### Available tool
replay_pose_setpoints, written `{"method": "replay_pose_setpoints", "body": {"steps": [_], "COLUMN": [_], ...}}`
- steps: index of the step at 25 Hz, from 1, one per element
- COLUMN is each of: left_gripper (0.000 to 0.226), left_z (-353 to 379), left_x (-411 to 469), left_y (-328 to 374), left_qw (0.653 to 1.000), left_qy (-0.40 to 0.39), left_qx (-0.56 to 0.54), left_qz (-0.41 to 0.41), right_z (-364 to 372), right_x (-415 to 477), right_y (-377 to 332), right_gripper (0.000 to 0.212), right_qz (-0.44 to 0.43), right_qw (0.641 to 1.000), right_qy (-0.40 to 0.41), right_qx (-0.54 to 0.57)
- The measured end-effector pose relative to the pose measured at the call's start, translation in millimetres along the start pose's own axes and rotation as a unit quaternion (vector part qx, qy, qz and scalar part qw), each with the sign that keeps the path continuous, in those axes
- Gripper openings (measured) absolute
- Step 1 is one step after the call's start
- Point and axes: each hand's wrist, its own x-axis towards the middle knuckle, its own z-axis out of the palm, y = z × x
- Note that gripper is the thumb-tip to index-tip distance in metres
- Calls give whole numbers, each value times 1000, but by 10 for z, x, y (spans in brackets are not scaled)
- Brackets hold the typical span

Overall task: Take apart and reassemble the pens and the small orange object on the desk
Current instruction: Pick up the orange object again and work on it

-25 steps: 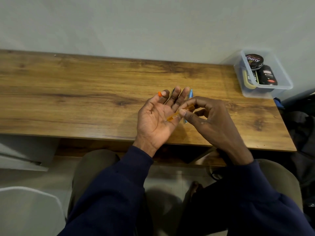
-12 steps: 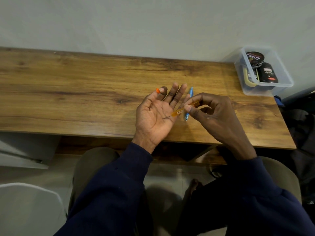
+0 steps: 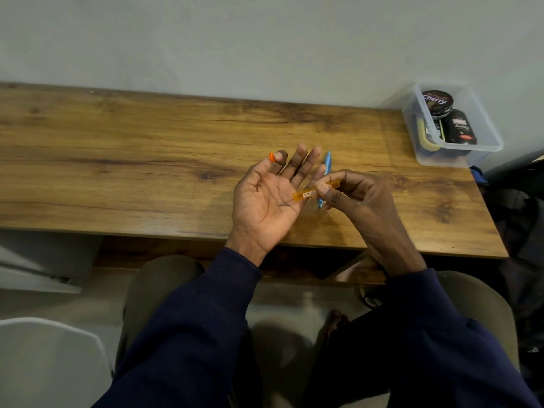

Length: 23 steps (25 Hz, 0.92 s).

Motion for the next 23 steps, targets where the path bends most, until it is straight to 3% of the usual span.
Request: {"method": "replay_pose_setpoints", "body": {"steps": [9, 23], "left_gripper": [27, 26], "left_z": [-27, -60], "left_x": [29, 52], "left_y": [-12, -19], "left_qw": [997, 997], "left_qy": [21, 24], "left_qx": [70, 66], "left_qz": [21, 30], "right_z": [104, 215], "right_x": [-5, -15], "right_y": [61, 14], "right_gripper": [12, 12], "right_qz": [16, 0], "right_qw": [1000, 999], "right_qy": [-2, -15], "right_qx": [-8, -52]}}
